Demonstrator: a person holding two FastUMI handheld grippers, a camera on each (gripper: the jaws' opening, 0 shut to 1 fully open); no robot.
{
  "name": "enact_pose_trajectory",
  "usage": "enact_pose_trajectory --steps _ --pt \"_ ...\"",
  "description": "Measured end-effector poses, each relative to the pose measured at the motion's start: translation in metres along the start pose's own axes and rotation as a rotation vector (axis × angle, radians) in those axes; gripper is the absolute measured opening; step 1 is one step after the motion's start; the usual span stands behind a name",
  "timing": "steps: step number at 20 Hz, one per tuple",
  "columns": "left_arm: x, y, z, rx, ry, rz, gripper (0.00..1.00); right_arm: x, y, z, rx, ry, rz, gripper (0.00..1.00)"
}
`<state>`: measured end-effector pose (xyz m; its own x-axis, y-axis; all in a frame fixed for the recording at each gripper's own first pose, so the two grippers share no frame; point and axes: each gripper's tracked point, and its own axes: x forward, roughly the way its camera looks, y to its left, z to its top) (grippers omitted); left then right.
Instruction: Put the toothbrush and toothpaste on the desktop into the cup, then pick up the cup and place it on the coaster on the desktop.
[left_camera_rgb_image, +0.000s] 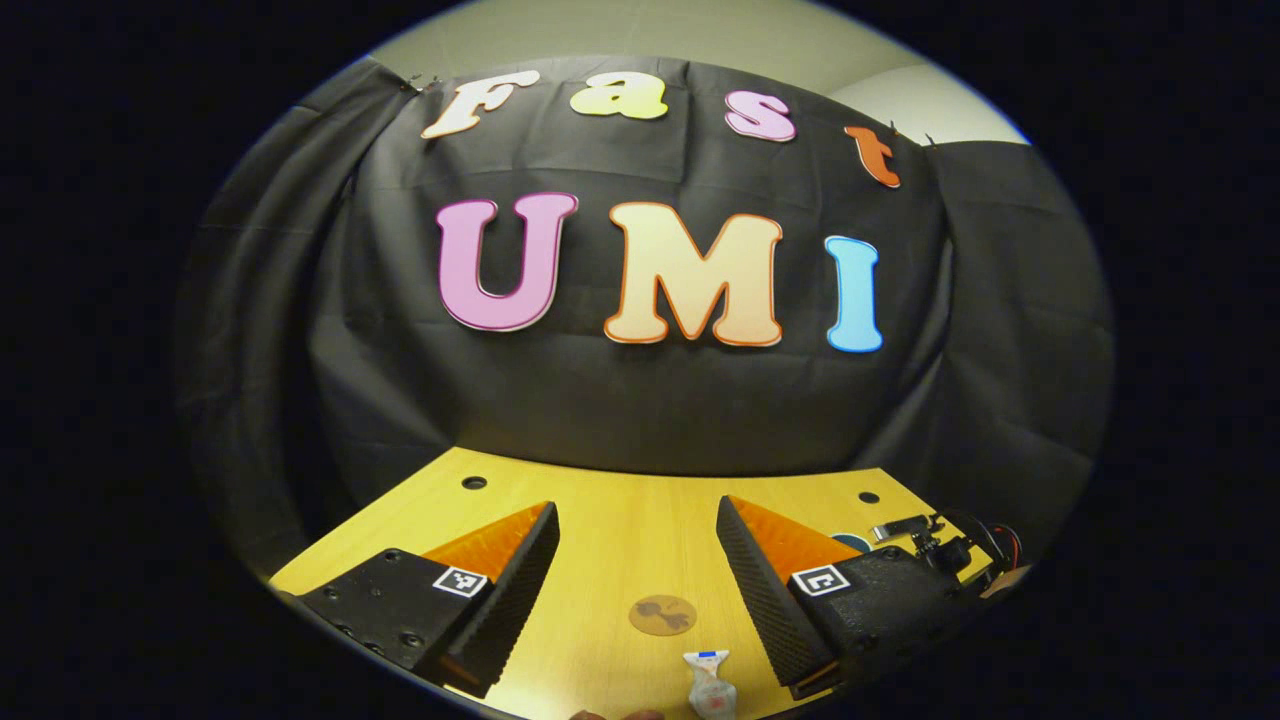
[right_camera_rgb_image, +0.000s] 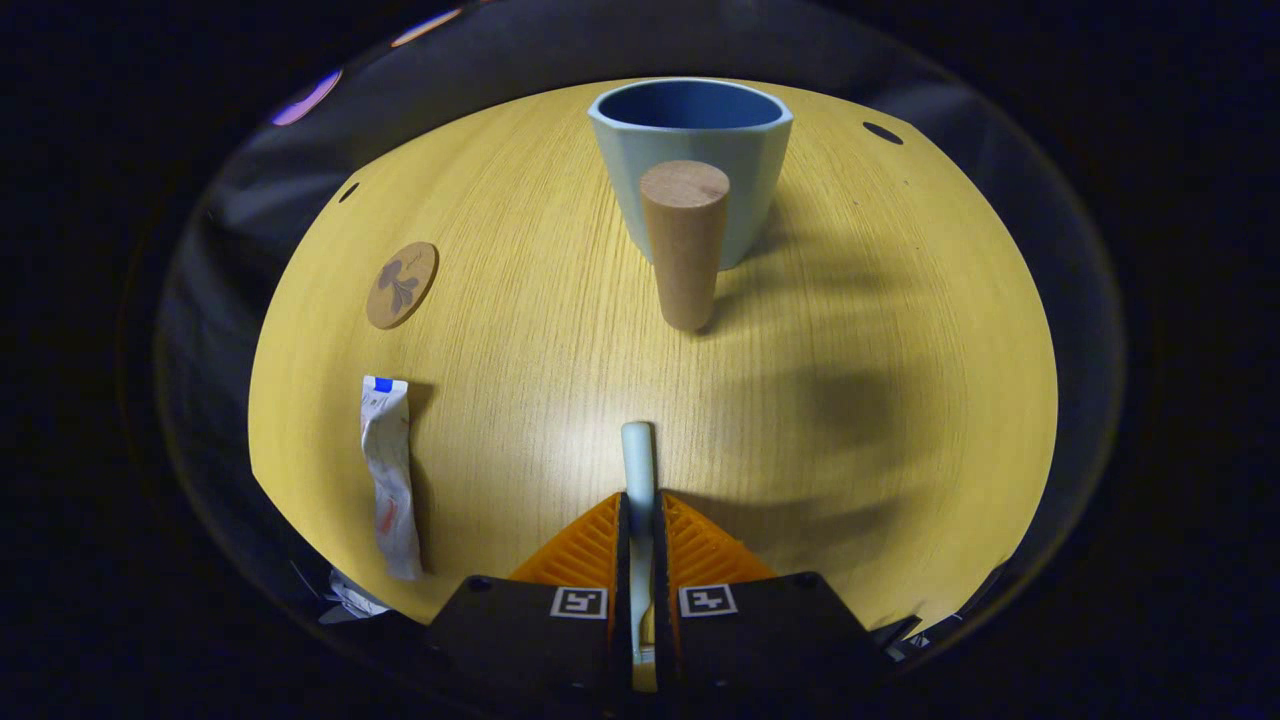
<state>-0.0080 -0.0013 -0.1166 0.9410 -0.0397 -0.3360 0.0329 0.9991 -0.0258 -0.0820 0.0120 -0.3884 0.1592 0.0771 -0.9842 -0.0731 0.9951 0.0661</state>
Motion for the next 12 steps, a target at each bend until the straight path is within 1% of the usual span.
enact_pose_trajectory --steps 1,2,7,8,11,12 --pt "0.002 -0.007 -0.014 -0.005 0.048 -0.022 0.94 0.000 0.000 0.001 -0.004 -0.001 -0.003 0.12" --pt "0.005 -0.012 -0.028 -0.013 0.093 -0.038 0.94 0.000 0.000 0.001 -0.004 -0.002 -0.004 0.12" --pt "0.011 -0.022 -0.083 -0.068 0.265 -0.069 0.95 0.000 0.000 0.000 0.001 -0.006 0.003 0.12" --pt "0.013 -0.025 -0.093 -0.075 0.296 -0.078 0.94 0.000 0.000 0.001 0.000 -0.008 0.002 0.10" --pt "0.012 -0.032 -0.121 -0.091 0.394 -0.102 0.95 0.000 0.000 0.001 -0.006 -0.014 -0.003 0.10" --pt "0.012 -0.034 -0.130 -0.092 0.419 -0.108 0.95 0.000 0.000 0.001 -0.007 -0.014 -0.002 0.12"
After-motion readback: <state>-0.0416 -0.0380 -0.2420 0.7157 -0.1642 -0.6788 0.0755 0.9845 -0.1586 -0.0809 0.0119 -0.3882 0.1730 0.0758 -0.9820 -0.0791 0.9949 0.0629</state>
